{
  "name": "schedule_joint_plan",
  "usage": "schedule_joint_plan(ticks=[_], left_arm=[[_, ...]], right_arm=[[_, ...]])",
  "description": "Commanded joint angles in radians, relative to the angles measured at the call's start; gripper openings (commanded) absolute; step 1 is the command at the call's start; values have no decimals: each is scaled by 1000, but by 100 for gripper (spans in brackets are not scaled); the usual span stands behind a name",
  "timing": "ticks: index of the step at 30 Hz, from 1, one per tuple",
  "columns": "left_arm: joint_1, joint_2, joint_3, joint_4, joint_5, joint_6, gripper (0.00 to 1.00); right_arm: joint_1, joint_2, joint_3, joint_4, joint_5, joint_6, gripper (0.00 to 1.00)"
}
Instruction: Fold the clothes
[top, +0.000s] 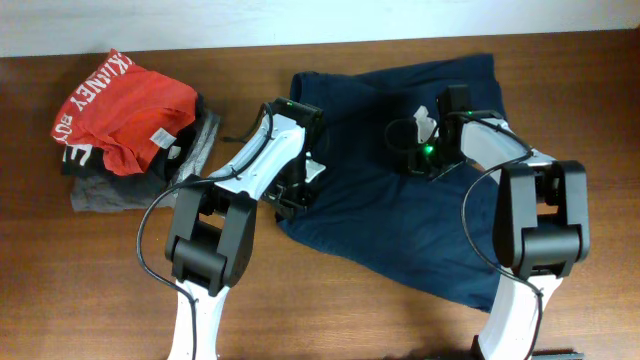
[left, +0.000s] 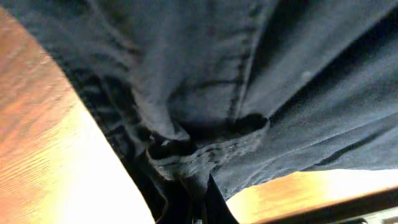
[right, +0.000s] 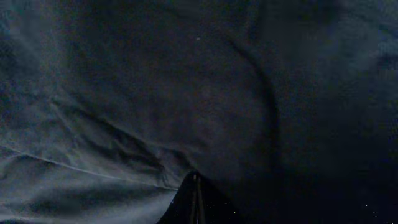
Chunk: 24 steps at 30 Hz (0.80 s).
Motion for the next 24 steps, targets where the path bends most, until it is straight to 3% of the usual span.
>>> schedule_joint_plan(ticks=[1, 9, 18, 21, 24], left_arm=[[13, 5, 13, -32, -176, -26, 1], [97, 5, 13, -72, -338, -137, 12], [154, 5, 182, -6, 5, -3, 9], [153, 5, 242, 109, 111, 1, 7], [154, 6, 247, 293, 110, 1, 7]], right_arm=[[-29, 29, -51, -44, 184, 21, 4], [-29, 29, -51, -71, 203, 21, 4], [-29, 29, -51, -94, 188, 16, 4], [-31, 24, -30, -104, 102, -98, 7], [-35, 2, 29, -153, 5, -189, 13]])
